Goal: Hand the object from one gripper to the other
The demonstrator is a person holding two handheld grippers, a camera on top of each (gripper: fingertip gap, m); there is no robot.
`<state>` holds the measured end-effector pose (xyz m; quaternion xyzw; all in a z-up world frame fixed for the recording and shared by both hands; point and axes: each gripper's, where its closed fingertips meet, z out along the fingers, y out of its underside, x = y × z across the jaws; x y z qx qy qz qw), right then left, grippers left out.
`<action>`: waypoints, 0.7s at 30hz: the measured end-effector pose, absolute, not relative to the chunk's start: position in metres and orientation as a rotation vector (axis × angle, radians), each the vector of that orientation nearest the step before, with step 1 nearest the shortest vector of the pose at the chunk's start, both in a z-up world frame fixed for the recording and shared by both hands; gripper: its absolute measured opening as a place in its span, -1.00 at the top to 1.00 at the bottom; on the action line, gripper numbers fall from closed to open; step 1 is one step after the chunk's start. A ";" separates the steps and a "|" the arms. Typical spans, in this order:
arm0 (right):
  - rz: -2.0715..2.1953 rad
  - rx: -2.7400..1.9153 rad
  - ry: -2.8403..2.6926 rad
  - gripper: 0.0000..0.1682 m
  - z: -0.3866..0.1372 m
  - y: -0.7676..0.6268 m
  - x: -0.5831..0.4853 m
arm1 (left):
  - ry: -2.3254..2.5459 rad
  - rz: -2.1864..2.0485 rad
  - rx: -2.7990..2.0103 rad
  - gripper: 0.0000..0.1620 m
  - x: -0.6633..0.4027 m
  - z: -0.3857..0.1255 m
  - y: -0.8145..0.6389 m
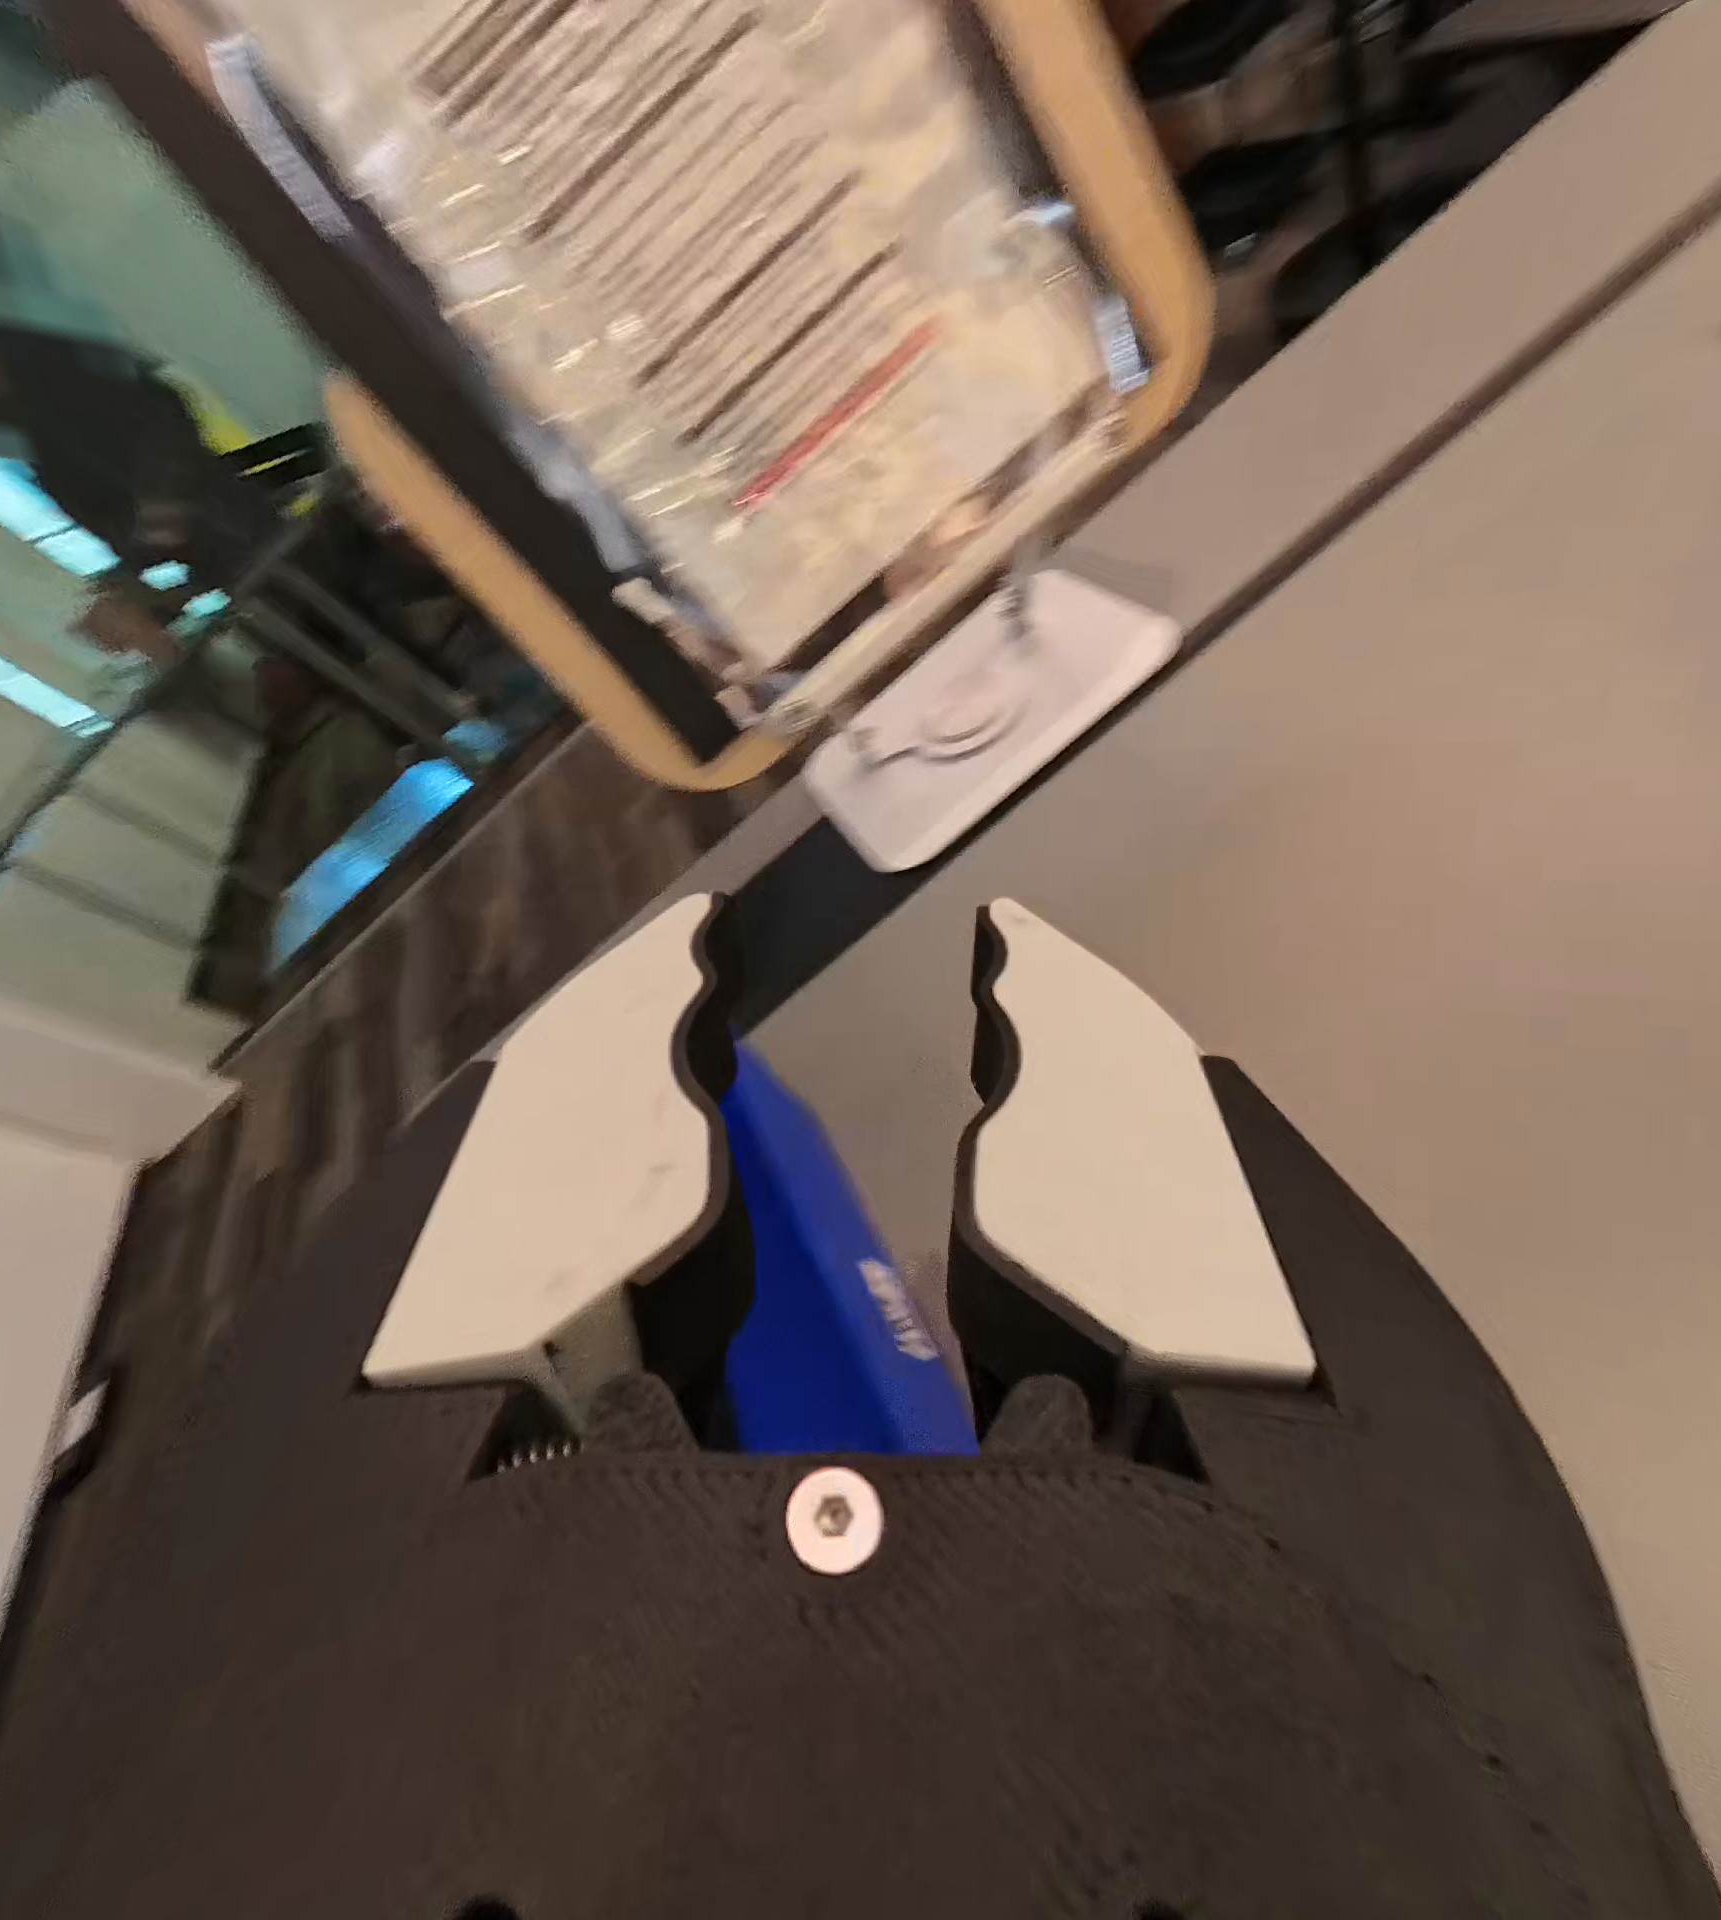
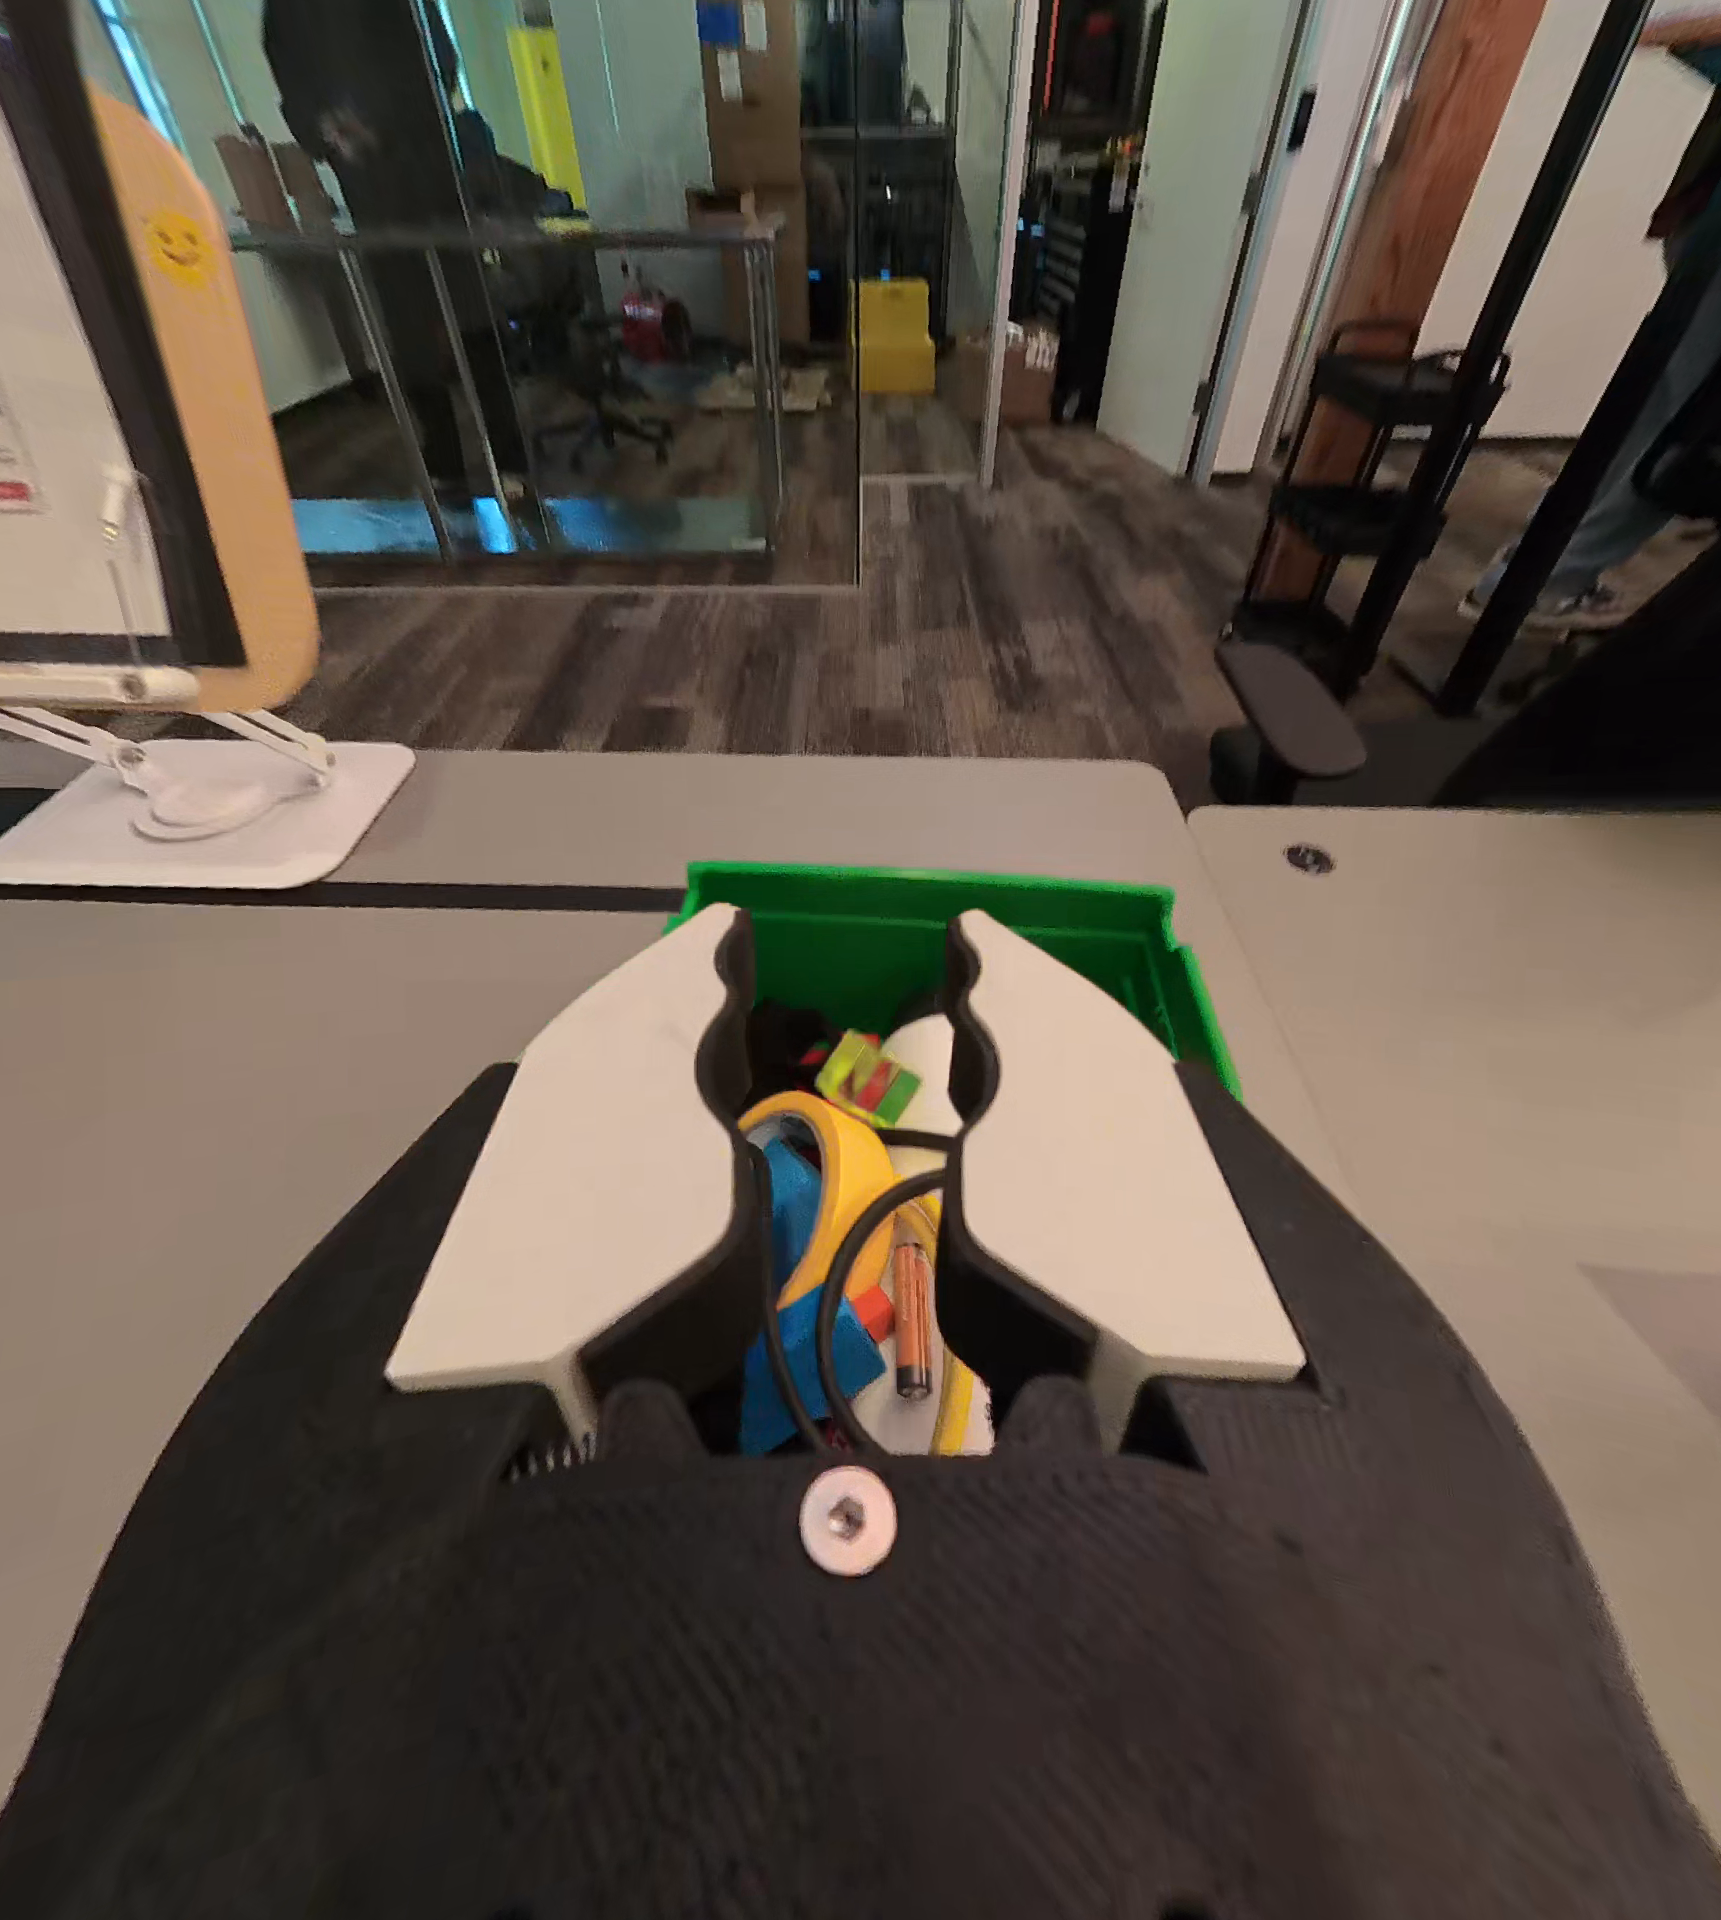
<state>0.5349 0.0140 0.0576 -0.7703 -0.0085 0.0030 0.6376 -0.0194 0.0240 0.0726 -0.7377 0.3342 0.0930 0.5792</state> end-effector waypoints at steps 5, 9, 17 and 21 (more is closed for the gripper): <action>-0.131 -1.664 -0.119 0.58 0.098 0.000 0.507 | 0.516 0.519 -1.788 0.47 -0.092 0.076 0.048; -0.213 -1.634 -0.201 0.58 0.115 -0.002 0.479 | 0.423 0.585 -1.829 0.48 -0.118 0.070 0.057; -0.290 -1.645 -0.330 0.58 0.116 0.006 0.441 | 0.401 0.613 -1.866 0.48 -0.130 0.063 0.060; -0.312 -1.672 -0.353 0.58 0.110 0.010 0.438 | 0.393 0.580 -1.959 0.50 -0.148 0.051 0.055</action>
